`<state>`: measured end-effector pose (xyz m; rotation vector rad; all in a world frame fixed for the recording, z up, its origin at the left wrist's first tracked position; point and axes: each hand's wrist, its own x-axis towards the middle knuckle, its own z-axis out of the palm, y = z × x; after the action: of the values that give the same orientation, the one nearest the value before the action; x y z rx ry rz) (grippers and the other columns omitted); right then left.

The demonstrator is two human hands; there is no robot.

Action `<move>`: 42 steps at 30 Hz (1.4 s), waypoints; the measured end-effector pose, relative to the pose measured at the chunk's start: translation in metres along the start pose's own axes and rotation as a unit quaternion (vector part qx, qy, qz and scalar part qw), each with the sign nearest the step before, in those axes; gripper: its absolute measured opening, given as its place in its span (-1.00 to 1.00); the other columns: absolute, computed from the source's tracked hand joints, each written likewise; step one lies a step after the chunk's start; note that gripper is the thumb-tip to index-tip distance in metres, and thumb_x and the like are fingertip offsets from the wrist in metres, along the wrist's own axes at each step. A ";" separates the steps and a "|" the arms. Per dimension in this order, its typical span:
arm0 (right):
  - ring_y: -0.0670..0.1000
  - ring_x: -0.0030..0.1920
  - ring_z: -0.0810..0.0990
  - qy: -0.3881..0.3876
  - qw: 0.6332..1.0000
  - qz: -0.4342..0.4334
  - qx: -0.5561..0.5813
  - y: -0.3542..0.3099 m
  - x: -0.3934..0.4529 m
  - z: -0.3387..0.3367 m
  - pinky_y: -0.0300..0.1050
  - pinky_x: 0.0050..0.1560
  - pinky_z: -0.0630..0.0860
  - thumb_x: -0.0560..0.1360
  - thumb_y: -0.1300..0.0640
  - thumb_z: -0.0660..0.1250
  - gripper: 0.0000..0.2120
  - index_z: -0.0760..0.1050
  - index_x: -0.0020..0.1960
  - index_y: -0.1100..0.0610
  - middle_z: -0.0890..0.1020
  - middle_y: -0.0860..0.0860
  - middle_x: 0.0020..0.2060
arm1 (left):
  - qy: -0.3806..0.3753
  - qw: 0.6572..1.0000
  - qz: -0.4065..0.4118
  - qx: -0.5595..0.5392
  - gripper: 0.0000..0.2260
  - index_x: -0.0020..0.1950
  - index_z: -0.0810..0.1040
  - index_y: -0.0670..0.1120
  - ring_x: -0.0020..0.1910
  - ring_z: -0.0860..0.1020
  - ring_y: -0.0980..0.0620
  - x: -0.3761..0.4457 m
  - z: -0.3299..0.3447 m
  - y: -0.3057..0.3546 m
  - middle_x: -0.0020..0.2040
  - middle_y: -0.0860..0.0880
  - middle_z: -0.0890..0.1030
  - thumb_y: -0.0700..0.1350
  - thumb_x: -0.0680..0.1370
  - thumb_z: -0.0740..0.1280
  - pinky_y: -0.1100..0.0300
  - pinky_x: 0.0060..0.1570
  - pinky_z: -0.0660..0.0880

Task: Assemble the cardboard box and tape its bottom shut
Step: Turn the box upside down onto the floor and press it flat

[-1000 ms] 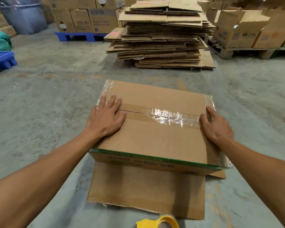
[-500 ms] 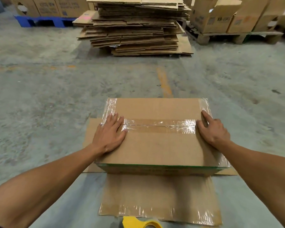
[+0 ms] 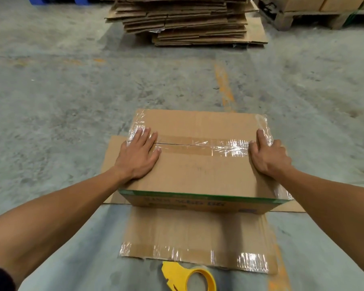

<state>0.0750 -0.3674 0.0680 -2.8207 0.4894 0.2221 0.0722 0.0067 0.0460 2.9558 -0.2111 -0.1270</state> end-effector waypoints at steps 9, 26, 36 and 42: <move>0.31 0.50 0.08 0.036 0.998 -0.043 -0.041 -0.005 -0.024 0.013 0.36 0.44 0.04 0.57 -0.23 -0.13 -0.43 0.04 0.53 -0.07 0.09 0.23 0.54 | 0.009 1.000 0.013 -0.007 -0.38 0.60 0.00 0.11 0.59 -0.08 0.04 -0.019 0.000 -0.017 0.62 0.06 -0.04 0.31 0.57 -0.10 -0.26 0.48 0.00; 0.15 0.58 -0.22 -0.072 0.944 -0.303 -0.113 -0.082 -0.050 0.047 0.29 0.49 -0.24 0.57 -0.30 -0.17 -0.33 -0.13 0.60 -0.03 -0.14 0.09 0.60 | -0.031 0.997 0.007 0.069 -0.30 0.60 -0.18 -0.01 0.58 -0.23 -0.13 -0.019 0.008 -0.003 0.61 -0.12 -0.19 0.34 0.56 -0.19 -0.10 0.52 -0.24; 0.16 -0.19 0.54 -0.146 0.661 -0.732 -0.075 -0.052 -0.223 0.109 0.01 -0.17 0.37 0.54 0.00 0.19 -0.68 0.39 0.28 0.01 0.57 0.09 -0.16 | -0.054 0.997 0.000 0.059 -0.29 0.60 -0.20 -0.02 0.57 -0.25 -0.17 -0.020 0.004 0.000 0.61 -0.12 -0.20 0.34 0.56 -0.18 -0.10 0.51 -0.27; 0.29 -0.04 0.59 -0.278 0.707 -0.622 -0.190 -0.031 -0.271 0.141 0.14 -0.08 0.54 0.52 -0.32 0.14 -0.37 0.25 0.40 0.09 0.55 0.23 0.02 | -0.055 0.997 -0.004 0.053 -0.29 0.60 -0.21 -0.02 0.57 -0.25 -0.17 -0.021 0.004 0.001 0.61 -0.11 -0.22 0.34 0.56 -0.18 -0.10 0.50 -0.29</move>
<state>-0.1814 -0.2154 -0.0057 -2.4966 -1.6865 0.8553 0.0509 0.0077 0.0434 3.0584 -0.2265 -0.2887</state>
